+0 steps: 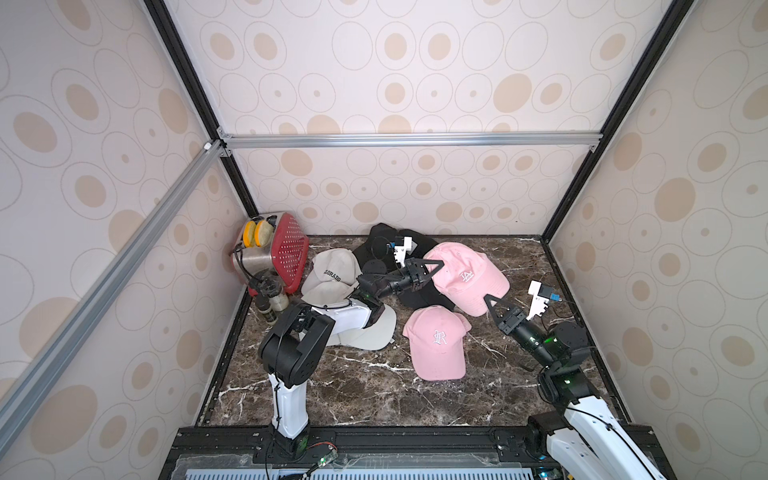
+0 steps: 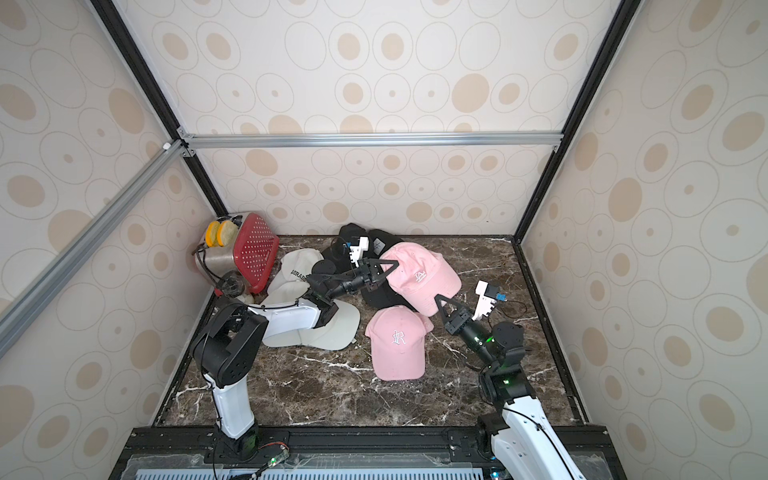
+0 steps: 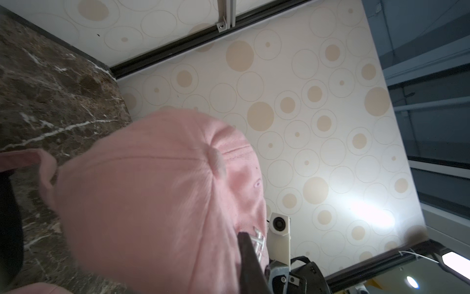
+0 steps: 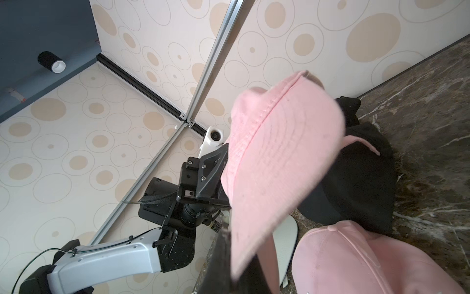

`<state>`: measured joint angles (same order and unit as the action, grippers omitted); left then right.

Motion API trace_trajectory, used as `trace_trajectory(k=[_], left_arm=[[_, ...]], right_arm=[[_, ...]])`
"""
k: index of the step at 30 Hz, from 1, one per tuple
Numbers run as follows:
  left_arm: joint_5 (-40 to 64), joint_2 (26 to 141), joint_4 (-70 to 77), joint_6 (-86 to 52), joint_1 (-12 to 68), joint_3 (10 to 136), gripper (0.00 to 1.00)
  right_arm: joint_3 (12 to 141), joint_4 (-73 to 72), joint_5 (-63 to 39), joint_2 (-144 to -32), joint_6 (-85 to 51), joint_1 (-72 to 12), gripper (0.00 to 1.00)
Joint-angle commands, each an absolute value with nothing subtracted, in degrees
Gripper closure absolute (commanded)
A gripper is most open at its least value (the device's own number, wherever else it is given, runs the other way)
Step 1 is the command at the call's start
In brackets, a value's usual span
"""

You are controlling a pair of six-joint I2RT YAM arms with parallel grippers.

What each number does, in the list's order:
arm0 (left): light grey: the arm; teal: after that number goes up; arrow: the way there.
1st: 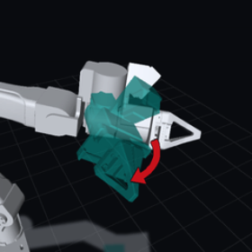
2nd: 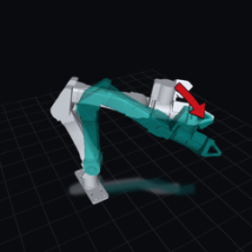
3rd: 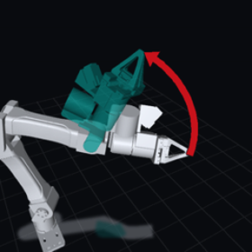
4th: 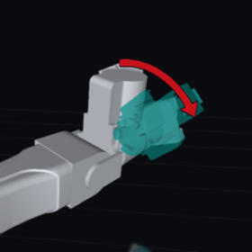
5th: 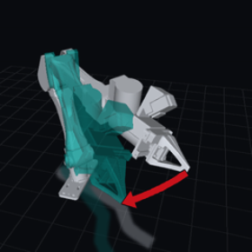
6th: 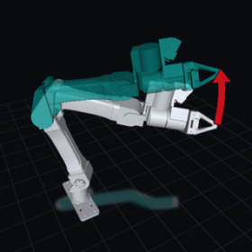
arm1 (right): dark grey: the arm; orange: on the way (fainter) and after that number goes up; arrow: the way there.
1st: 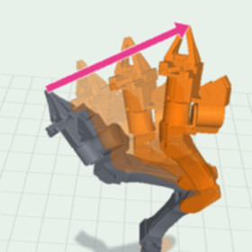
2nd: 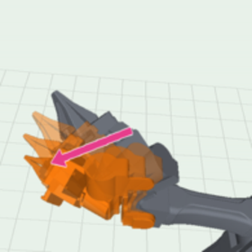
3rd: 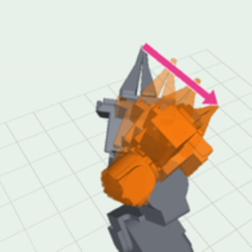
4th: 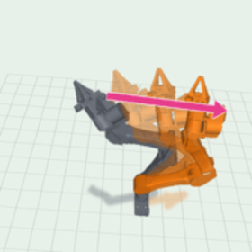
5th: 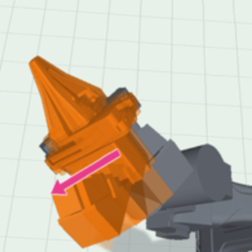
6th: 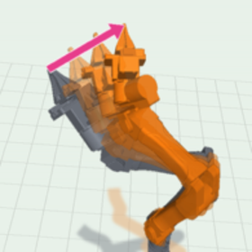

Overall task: Stack the baseball caps by color
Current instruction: Pick up the baseball cap from the center of the board, then place the baseball cap on the baseball cap.

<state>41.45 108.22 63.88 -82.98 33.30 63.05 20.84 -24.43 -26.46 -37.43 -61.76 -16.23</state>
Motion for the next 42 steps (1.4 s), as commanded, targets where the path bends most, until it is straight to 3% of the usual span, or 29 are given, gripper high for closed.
trace_trajectory(k=[1, 5, 6, 7, 8, 18, 25, 34, 42], left_arm=[[43.74, 106.84, 65.18, -80.18, 32.27, 66.62, 1.0], [44.82, 100.88, 44.71, -62.01, 30.7, 66.35, 1.0], [44.82, 99.23, 38.47, -55.58, 30.65, 66.65, 1.0], [44.52, 97.19, 30.37, -47.64, 30.66, 67.49, 1.0], [44.64, 95.39, 24.04, -40.97, 30.62, 68.33, 1.0], [62.48, 86.92, -11.65, -6.49, 30.3, 74.71, 1.0], [73.77, 77.91, -26.12, 11.85, 30.66, 72.39, 1.0], [74.53, 75.22, -46.7, 32.28, 32.83, 72.59, 1.0], [79.6, 74.71, -52.9, 41.33, 33.22, 72.92, 1.0]], right_arm=[[22.49, -15.49, -27.84, -38.73, -53.4, -16.52, 0.85], [27.15, -0.71, -26.45, -40.64, -38.23, -16.5, 0.26], [27.96, 2.89, -24.92, -41.3, -35.36, -16.51, 0.18], [29.08, 6.01, -22.96, -41.93, -32.49, -16.52, 0.04], [30.1, 9.02, -21.25, -42.46, -30.13, -16.44, 0.0], [42.38, 21.04, -20.06, -42.84, -17.15, -16.44, 0.0], [44.72, 20.08, -36.29, -43.12, -11.66, -16.52, 0.0], [40.14, 7.87, -52.89, -41.48, -11.65, -17.02, 0.0], [38.8, 4.83, -58.04, -42.72, -7.78, -23.41, 0.02]])
